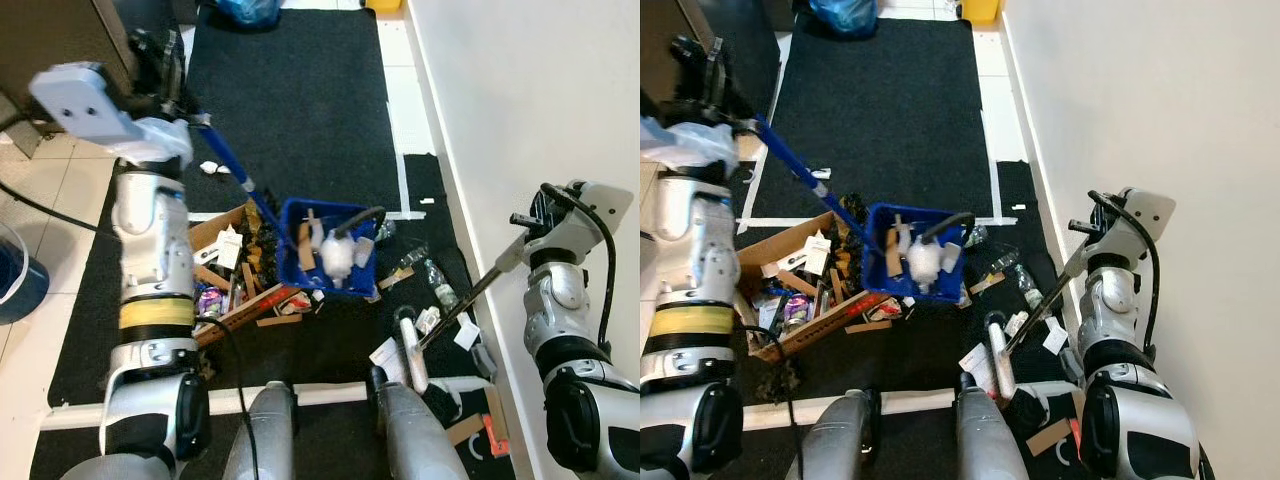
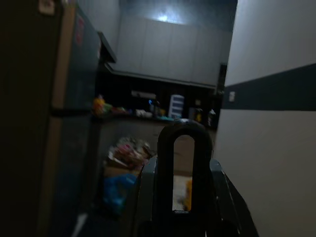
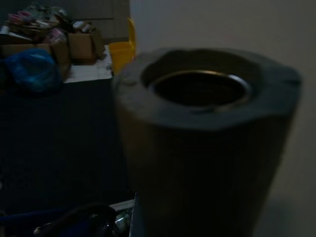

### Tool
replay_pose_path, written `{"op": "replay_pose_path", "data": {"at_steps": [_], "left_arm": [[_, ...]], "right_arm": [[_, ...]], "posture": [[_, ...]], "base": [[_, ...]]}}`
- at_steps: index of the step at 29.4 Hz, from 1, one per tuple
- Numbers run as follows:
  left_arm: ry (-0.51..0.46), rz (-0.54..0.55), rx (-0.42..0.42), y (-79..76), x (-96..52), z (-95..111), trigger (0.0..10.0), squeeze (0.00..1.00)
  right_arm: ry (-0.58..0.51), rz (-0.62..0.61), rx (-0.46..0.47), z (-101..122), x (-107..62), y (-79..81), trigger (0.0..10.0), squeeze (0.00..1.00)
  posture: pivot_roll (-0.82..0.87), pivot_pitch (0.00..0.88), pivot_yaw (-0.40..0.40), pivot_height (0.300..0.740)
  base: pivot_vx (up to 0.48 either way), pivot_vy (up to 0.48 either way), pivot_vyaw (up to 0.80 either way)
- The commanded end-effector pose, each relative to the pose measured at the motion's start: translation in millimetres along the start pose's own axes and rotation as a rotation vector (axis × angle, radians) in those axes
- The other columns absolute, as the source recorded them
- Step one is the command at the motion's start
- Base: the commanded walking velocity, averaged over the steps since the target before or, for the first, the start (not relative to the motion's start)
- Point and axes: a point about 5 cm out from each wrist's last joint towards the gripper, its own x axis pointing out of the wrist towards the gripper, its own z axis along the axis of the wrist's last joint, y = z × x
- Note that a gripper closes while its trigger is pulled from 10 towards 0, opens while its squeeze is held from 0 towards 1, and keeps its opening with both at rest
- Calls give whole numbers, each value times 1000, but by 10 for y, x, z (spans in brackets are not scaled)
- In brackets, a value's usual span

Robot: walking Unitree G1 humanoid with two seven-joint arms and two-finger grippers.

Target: Sweep floor

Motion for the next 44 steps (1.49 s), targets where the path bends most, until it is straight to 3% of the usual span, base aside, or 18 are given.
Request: {"op": "replay_pose_path", "data": {"at_steps": [1,2,9,12,15,17,22,34,37,38,44], "left_arm": [[-69,5,19,53,22,171,10000,0],[-85,24,31,126,19,251,10000,0],[-119,67,46,257,-4,424,10000,0],[-116,118,117,465,-127,527,10000,0],[-115,129,129,511,-157,553,10000,0],[-118,167,188,647,-248,682,10000,0],[-113,215,251,846,-371,784,10000,0],[-83,263,310,927,-558,891,10000,0],[-78,247,348,916,-534,905,10000,0],[-76,224,405,872,-499,926,10000,0],[-83,218,455,861,-463,972,10000,0]], "right_arm": [[19,2,-6,-32,-17,-19,10000,0],[25,11,-7,-41,-17,0,10000,0],[45,18,-33,-57,-15,-8,10000,0],[74,5,-49,-83,-16,-42,10000,0],[79,4,-51,-87,-16,-44,10000,0],[94,6,-58,-95,-9,-43,10000,0],[102,17,-69,-86,11,-27,10000,0],[115,28,-91,-81,27,-29,10000,0],[117,27,-91,-83,29,-24,10000,0],[117,27,-90,-84,29,-19,10000,0],[117,23,-89,-88,24,-30,10000,0]], "posture": [[191,107,-49,740],[198,106,-52,740],[207,107,-56,740],[233,111,-72,740],[233,111,-72,740],[248,110,-84,740],[256,119,-96,740],[269,129,-113,740],[269,129,-112,740],[270,127,-111,740],[269,126,-108,740]], "base": [[0,0,0],[0,0,0],[0,0,0],[0,0,0],[0,0,0],[0,0,0],[0,0,0],[0,0,0],[0,0,0],[0,0,0],[0,0,0]]}}
